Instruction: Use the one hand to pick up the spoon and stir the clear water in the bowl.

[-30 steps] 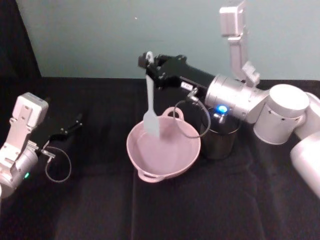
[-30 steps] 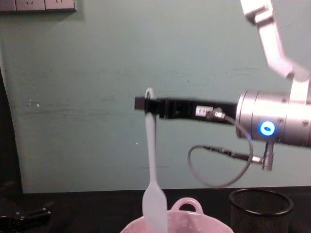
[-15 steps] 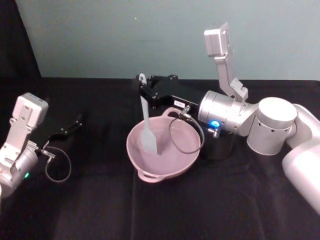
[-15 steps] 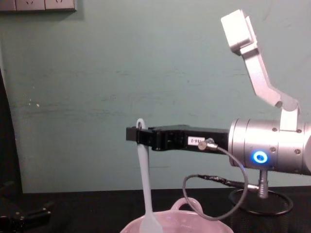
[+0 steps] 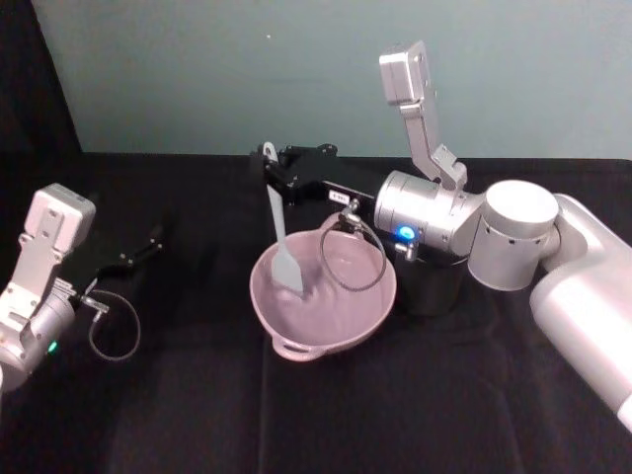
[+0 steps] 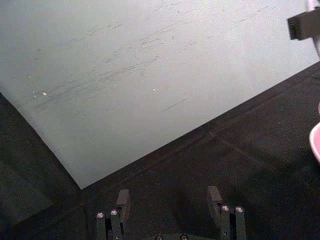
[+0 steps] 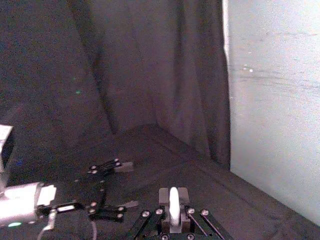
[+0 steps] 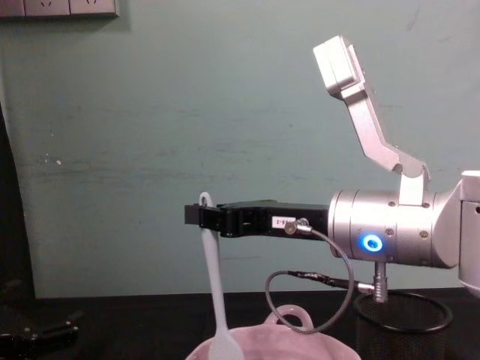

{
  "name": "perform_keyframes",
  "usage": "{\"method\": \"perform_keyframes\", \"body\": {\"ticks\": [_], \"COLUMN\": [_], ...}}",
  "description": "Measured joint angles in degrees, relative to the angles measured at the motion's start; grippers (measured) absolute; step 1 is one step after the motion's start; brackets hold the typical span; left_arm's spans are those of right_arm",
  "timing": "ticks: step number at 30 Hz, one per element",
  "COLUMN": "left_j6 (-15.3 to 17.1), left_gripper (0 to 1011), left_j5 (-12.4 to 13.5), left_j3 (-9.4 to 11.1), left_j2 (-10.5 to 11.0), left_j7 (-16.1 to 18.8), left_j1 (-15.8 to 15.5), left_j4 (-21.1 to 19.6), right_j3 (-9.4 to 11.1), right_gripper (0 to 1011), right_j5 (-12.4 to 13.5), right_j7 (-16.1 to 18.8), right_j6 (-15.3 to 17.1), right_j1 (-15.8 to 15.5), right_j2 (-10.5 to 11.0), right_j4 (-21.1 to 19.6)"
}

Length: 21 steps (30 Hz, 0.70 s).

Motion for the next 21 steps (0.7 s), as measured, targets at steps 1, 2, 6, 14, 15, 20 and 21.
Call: {"method": "perform_keyframes", "body": {"ticks": [1, 2, 6, 14, 15, 20, 21], "left_j6": [0.00, -0.01, 0.00, 0.00, 0.00, 0.00, 0.00], "left_gripper": [1011, 1011, 1011, 1011, 1011, 1011, 1011], "left_j5": [0.00, 0.00, 0.00, 0.00, 0.00, 0.00, 0.00], "left_j3": [0.00, 0.00, 0.00, 0.00, 0.00, 0.00, 0.00], "left_j2": [0.00, 0.00, 0.00, 0.00, 0.00, 0.00, 0.00], "left_j7": [0.00, 0.00, 0.00, 0.00, 0.00, 0.00, 0.00], "left_j1": [0.00, 0.00, 0.00, 0.00, 0.00, 0.00, 0.00], "left_j4": [0.00, 0.00, 0.00, 0.00, 0.00, 0.00, 0.00], "right_j3": [0.29, 0.29, 1.48, 3.66, 3.66, 4.58, 4.69], "right_gripper": [109, 109, 109, 109, 109, 109, 109], "right_j5": [-0.12, -0.12, -0.27, -0.36, -0.36, -0.35, -0.34], "right_j7": [-0.02, -0.02, -0.50, -2.62, -2.62, -3.63, -3.80], "right_j6": [-0.09, -0.09, -0.18, 0.78, 0.78, 1.98, 2.30], "right_j1": [0.49, 0.49, 0.91, -2.45, -2.45, -5.21, -5.76], "right_j2": [-0.24, -0.24, 0.07, 3.52, 3.52, 6.05, 6.57], "right_j4": [0.93, 0.93, 1.86, -3.59, -3.59, -8.37, -9.46]}}
